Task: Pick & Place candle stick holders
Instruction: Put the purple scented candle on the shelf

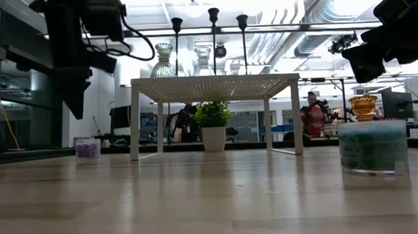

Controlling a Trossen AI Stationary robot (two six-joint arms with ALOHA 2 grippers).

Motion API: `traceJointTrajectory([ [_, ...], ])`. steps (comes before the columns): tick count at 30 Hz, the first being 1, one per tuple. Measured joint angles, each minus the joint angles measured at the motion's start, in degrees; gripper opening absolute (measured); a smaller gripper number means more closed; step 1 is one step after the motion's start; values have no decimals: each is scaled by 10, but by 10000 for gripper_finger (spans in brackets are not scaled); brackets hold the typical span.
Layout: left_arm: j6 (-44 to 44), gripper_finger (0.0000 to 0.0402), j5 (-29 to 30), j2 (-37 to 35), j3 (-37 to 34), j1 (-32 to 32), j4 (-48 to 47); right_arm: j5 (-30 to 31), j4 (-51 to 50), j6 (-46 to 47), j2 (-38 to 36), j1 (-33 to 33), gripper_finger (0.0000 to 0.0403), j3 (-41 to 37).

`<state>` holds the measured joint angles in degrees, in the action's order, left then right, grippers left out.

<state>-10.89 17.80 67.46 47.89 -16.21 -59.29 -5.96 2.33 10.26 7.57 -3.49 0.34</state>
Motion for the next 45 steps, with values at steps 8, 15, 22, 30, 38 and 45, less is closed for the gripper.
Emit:
traceJointTrajectory([
  [8,37,216,5,43,0,-33,5,0,0,0,0,0,191,0],
  [15,-81,216,10,53,0,-33,17,0,0,0,0,0,191,0],
  [22,-44,216,8,48,0,-32,17,0,0,0,0,0,191,0],
  [30,-98,216,15,-42,0,-33,-9,0,0,0,0,0,191,0],
  [38,-179,216,2,-56,-68,-115,39,0,0,0,0,0,191,0],
  [45,-181,216,8,-42,-78,-160,74,0,0,0,0,0,191,0],
])
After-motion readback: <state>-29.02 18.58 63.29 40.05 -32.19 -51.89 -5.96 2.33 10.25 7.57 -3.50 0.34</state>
